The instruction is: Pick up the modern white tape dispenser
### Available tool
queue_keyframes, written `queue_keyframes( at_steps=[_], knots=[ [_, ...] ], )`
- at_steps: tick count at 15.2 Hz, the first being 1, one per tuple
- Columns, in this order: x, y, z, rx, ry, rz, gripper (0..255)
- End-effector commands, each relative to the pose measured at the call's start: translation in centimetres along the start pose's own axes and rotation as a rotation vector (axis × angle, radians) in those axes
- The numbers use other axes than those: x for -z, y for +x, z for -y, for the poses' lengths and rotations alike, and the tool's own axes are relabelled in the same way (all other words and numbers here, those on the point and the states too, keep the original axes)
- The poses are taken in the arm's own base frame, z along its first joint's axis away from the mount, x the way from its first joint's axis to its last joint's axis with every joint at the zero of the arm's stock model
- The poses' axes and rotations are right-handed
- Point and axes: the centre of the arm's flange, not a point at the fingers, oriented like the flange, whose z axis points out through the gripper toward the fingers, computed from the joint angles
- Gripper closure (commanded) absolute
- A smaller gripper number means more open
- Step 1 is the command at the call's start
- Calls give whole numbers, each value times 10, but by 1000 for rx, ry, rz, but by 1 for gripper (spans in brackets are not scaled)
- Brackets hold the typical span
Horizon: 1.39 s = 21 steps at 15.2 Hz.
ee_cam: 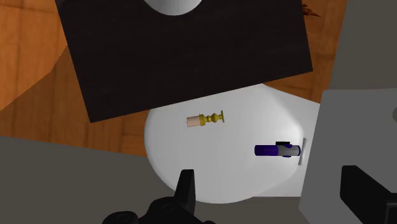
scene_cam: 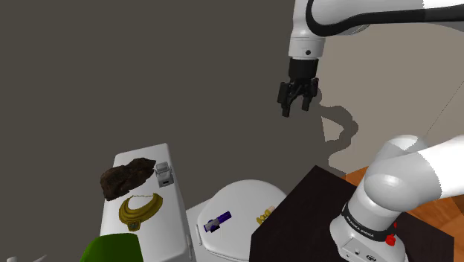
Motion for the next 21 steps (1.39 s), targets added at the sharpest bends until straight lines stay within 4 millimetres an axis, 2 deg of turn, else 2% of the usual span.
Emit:
queue_keyframes(
  at_steps=[1, 21],
  knots=[
    [0, 0, 0, 0, 0, 0, 0],
    [-100, 137, 207, 0, -34, -3, 0]
  ],
)
